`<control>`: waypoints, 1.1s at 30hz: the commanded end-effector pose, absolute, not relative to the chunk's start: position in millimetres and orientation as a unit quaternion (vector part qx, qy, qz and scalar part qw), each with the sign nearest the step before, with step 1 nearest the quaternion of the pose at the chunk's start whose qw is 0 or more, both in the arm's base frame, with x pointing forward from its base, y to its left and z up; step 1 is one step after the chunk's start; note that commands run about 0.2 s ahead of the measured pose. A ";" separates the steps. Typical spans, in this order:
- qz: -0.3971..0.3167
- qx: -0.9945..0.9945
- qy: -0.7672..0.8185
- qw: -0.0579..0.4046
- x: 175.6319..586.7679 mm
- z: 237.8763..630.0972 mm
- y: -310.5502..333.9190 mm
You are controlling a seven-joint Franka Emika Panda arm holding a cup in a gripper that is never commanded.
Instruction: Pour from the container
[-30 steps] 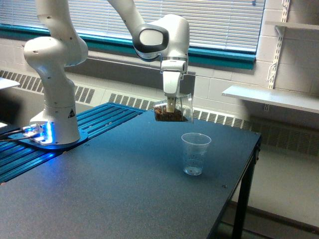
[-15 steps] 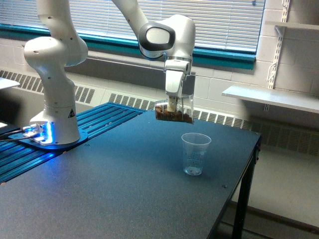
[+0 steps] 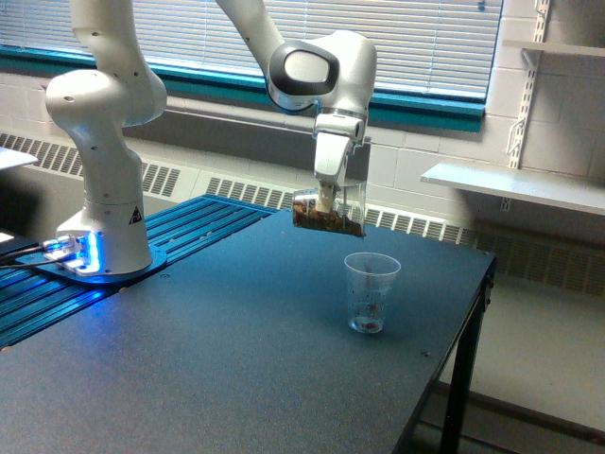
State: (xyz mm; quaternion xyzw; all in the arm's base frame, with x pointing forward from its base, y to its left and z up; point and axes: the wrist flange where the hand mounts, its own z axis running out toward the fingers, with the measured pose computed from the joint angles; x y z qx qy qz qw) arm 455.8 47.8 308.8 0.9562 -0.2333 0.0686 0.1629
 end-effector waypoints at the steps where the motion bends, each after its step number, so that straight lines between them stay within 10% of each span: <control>1: 0.071 0.955 -0.231 0.171 459.6 313.3 54.5; 33: 0.046 0.946 -0.232 0.220 464.6 316.8 70.0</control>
